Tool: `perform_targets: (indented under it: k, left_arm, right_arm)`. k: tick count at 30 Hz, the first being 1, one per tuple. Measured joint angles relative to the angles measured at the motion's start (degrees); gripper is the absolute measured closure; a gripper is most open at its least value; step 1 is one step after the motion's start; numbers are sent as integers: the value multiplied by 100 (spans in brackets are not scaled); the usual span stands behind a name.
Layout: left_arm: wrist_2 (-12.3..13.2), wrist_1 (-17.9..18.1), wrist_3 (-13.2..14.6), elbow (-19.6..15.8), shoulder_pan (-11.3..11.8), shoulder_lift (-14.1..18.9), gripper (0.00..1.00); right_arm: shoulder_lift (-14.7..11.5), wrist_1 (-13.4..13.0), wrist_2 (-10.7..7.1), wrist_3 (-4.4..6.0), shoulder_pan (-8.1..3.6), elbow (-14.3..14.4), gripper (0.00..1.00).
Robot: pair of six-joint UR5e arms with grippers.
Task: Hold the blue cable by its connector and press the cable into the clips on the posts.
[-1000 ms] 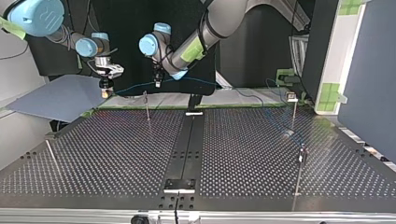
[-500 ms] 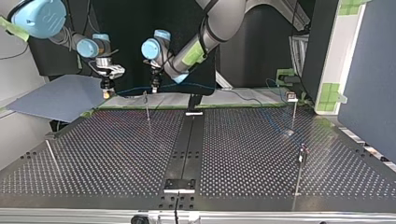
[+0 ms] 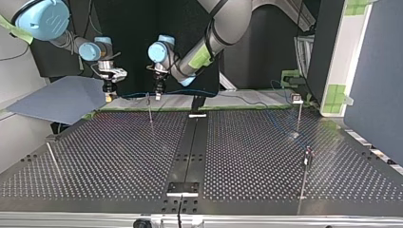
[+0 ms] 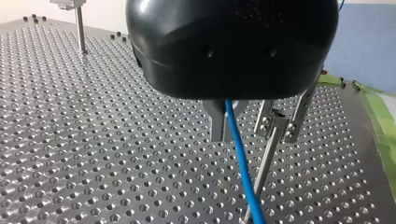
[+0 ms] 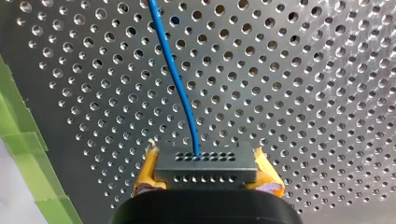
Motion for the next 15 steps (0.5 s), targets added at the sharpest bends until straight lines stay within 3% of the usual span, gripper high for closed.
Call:
perform_targets:
  k: [15]
  left_arm:
    - [67, 815, 118, -214, -53, -54, 100]
  right_arm:
    - [24, -21, -1, -13, 24, -4, 100]
